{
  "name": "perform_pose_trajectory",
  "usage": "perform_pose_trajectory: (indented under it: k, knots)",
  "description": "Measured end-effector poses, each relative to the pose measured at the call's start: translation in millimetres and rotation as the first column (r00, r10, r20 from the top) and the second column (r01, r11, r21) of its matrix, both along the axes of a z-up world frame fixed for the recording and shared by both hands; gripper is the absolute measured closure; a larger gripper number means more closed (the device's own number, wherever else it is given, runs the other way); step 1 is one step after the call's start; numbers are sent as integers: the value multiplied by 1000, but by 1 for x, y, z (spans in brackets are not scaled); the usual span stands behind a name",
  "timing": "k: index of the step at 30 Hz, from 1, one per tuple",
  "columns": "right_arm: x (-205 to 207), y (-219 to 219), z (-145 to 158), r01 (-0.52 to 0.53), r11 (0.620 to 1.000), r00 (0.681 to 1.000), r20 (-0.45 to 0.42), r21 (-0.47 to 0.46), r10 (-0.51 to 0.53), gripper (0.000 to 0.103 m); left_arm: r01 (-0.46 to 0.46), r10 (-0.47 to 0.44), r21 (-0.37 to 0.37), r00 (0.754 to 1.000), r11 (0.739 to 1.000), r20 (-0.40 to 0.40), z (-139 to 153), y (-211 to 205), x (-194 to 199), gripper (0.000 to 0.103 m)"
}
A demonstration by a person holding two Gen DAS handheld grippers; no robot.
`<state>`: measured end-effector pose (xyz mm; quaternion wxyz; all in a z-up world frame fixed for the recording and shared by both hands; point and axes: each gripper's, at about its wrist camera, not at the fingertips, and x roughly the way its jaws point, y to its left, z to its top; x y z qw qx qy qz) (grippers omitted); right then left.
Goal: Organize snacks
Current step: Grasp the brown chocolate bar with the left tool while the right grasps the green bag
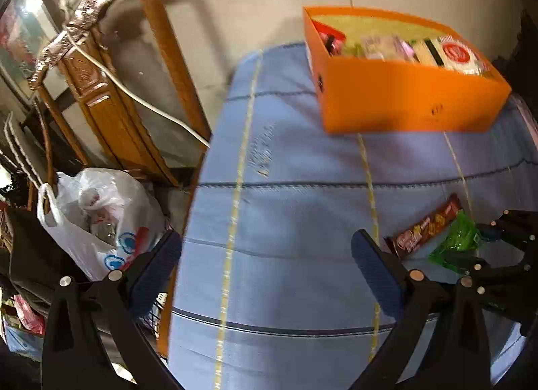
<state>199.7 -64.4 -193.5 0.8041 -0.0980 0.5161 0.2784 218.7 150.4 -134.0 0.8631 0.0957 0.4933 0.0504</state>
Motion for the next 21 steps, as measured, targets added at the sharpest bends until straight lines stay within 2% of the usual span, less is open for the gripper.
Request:
perform_pose_trajectory:
  k: [2, 5, 8, 12, 14, 15, 16, 17, 18, 19, 20, 21]
  knots:
    - [-7, -5, 11, 20, 1000, 1000, -5, 20, -20, 69, 38, -38, -26, 999, 999, -2, -5, -13, -1, 4]
    - [-11, -26, 34, 99, 989, 995, -15, 106, -98, 69, 141, -141, -42, 990, 989, 7, -14, -46, -3, 4]
    - [-17, -52, 64, 153, 977, 987, 32, 146, -159, 69, 253, -253, -3, 967, 967, -5, -30, -82, -3, 4]
    - [-23, -94, 101, 229, 955, 965, 82, 189, -248, 69, 373, -373, -40, 928, 927, 8, -48, -114, 0, 4]
    - [-24, -113, 115, 266, 940, 951, 99, 211, -291, 69, 395, -395, -63, 919, 917, 11, -59, -121, 5, 4]
    - [-26, -121, 120, 282, 935, 945, 107, 213, -310, 69, 412, -412, -89, 911, 907, 21, -66, -122, 8, 7]
    - [-28, -131, 124, 305, 928, 936, 113, 214, -333, 69, 430, -433, -136, 901, 892, 11, -73, -123, 10, 57]
    - [-30, -138, 126, 322, 922, 929, 114, 217, -351, 69, 439, -449, -198, 894, 877, -6, -78, -122, 12, 71]
    - [-31, -144, 128, 336, 914, 924, 109, 226, -367, 69, 416, -433, -256, 902, 873, -9, -78, -117, 17, 73]
    - [-32, -149, 128, 351, 906, 919, 99, 235, -382, 69, 408, -428, -266, 904, 873, -20, -77, -116, 19, 79]
    - [-31, -155, 128, 367, 899, 913, 92, 238, -397, 69, 409, -428, -252, 903, 877, -22, -76, -117, 20, 96]
    - [-33, -159, 127, 375, 895, 911, 85, 241, -404, 69, 406, -420, -208, 907, 890, -23, -75, -119, 19, 103]
